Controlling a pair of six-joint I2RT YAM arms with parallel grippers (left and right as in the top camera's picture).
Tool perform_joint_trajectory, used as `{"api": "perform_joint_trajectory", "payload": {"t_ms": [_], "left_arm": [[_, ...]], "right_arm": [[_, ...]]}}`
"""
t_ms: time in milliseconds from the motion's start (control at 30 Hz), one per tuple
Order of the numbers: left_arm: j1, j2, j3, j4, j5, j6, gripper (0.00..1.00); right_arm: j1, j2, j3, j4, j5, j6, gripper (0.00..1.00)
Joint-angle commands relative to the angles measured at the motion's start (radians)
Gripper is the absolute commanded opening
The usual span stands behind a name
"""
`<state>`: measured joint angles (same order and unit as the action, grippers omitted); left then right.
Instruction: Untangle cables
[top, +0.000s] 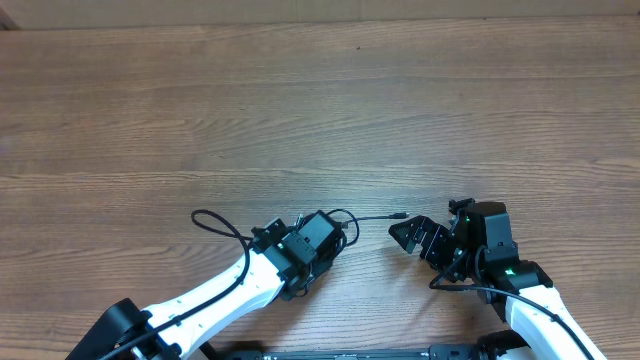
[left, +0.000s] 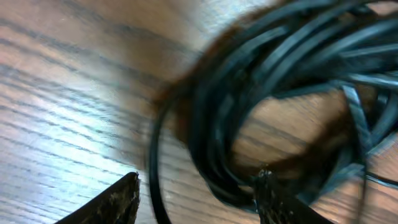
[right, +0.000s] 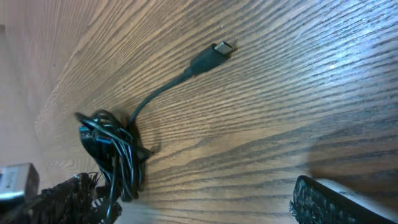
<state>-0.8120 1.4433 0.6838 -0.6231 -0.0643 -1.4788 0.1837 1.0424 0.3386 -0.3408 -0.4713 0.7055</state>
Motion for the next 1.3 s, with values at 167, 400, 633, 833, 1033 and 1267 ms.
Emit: {"api": "perform_joint_trajectory", "payload": {"t_ms": [167, 400, 633, 833, 1033, 1267], "left_arm": [[-0.006, 0.010, -0.101, 0.086, -0.102, -0.074, 0.16], [0.069, -0.029, -0.018, 0.081, -0.192, 0.262, 0.04], [0.197, -0.085, 0.219, 0.080, 0.256, 1.115, 0.04], [0.245, -0.084, 0.286, 0.076, 0.426, 1.357, 0.04], [0.251, -0.084, 0.286, 0.063, 0.529, 1.479, 0.04], [0.327, -0.084, 0.286, 0.055, 0.649, 1.528, 0.04]], "right_arm": [[-0.003, -0.013, 0.016, 0.025, 0.011, -0.003, 1.00], [-0.003, -0.013, 0.017, 0.033, -0.011, -0.016, 1.00], [-0.003, -0.013, 0.018, 0.246, -0.412, -0.185, 0.94], [-0.003, -0.013, 0.018, 0.443, -0.536, -0.179, 0.82], [-0.003, -0.013, 0.018, 0.528, -0.596, -0.179, 0.82], [-0.004, -0.013, 0.017, 0.525, -0.589, -0.187, 0.77]]}}
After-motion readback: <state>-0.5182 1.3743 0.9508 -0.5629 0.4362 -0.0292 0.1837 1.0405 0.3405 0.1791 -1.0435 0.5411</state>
